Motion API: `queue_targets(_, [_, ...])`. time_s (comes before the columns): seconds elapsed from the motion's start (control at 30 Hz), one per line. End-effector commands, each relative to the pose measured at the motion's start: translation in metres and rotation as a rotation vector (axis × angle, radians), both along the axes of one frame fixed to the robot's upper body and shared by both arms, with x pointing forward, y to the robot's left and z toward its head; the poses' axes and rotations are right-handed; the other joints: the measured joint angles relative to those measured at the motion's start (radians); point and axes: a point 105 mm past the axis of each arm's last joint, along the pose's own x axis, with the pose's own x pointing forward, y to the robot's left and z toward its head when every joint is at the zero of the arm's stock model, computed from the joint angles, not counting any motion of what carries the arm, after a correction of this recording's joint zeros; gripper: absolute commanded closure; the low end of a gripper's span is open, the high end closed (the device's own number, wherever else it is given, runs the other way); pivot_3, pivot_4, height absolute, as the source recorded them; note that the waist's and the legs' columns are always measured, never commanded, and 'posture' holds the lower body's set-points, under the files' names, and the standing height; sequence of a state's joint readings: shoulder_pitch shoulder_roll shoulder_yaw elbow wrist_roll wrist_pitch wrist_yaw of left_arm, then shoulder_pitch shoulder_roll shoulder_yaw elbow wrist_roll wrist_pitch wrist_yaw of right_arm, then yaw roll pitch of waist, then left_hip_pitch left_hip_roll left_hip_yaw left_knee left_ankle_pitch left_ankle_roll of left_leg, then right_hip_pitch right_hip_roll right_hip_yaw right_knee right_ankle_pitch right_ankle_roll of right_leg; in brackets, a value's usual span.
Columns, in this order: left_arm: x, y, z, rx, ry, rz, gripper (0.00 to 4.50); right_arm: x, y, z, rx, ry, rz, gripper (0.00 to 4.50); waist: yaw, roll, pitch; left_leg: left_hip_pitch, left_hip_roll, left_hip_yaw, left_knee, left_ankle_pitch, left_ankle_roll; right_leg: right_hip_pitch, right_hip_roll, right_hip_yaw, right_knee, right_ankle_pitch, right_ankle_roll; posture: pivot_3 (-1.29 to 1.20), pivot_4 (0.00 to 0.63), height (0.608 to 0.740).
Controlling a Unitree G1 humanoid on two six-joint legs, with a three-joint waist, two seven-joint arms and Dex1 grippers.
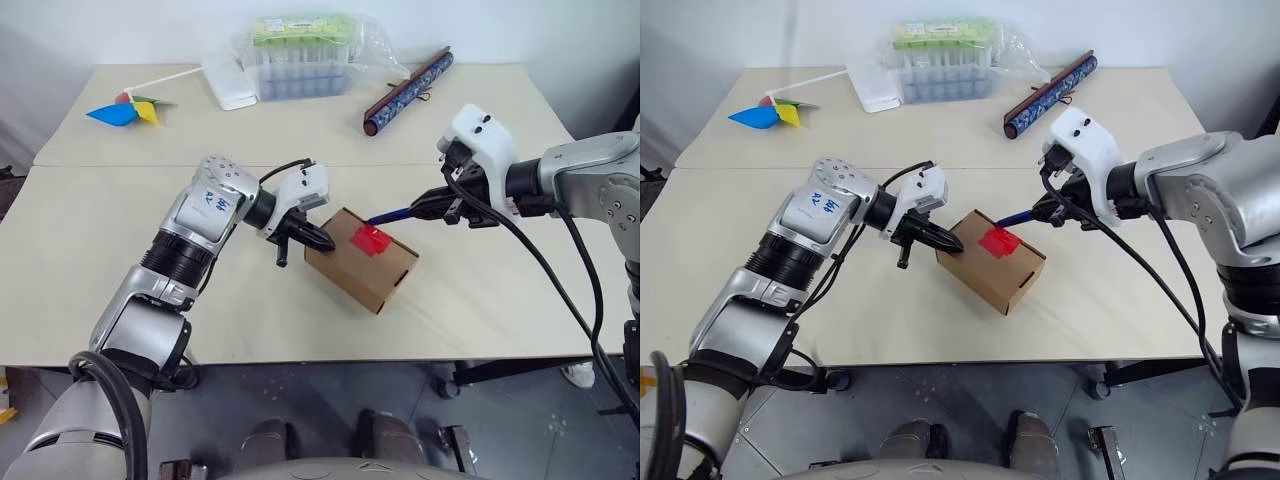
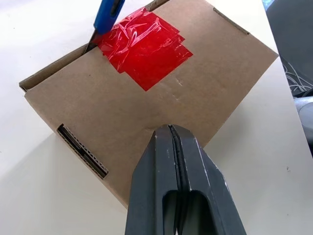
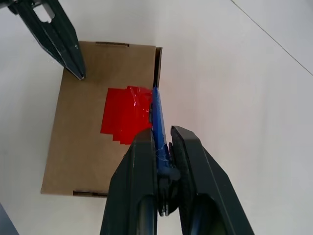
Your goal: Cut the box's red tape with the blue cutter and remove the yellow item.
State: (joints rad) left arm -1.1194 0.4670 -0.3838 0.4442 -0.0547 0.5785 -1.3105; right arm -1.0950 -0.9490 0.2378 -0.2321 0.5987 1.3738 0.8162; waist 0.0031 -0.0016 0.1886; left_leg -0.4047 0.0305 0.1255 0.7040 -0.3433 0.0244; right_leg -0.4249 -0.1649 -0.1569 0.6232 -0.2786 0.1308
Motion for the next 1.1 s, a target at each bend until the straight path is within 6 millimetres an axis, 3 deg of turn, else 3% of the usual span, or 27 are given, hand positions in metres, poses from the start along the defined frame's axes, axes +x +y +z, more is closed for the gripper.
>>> queue_targets(0.03, [-0.001, 0.004, -0.026, 0.083, 0.054, 0.027, 4.50, -0.002, -0.007, 0.007, -0.035, -0.021, -0.017, 4.35, 0.001, 0.000, 0.000, 0.000, 0.000, 0.000, 0.000, 0.000, 0.000, 0.000, 0.000, 0.000, 0.000, 0.000, 0.000, 0.00, 0.150, 0.740])
queue_targets(0.37, [0.000, 0.003, -0.030, 0.090, 0.059, 0.052, 4.50, -0.002, -0.015, 0.004, -0.109, 0.010, -0.016, 4.35, 0.007, 0.000, 0.000, 0.000, 0.000, 0.000, 0.001, 0.000, 0.000, 0.000, 0.000, 0.000, 0.000, 0.000, 0.000, 0.00, 0.150, 0.740])
queue_targets(0.77, [0.003, -0.001, -0.034, 0.127, 0.054, 0.105, 4.50, -0.006, 0.004, 0.010, -0.035, 0.078, 0.003, 4.35, 0.016, 0.000, 0.000, 0.000, 0.001, -0.001, 0.009, 0.000, 0.000, 0.002, 0.000, 0.001, 0.004, 0.000, 0.000, 0.00, 0.150, 0.740])
queue_targets(1.1, [0.006, -0.005, -0.039, 0.148, 0.054, 0.135, 4.50, -0.004, 0.000, 0.009, -0.032, 0.172, -0.087, 4.35, 0.021, 0.000, -0.001, 0.000, 0.001, -0.002, 0.012, -0.001, 0.001, 0.004, 0.000, 0.001, 0.004, 0.000, 0.000, 0.00, 0.150, 0.740])
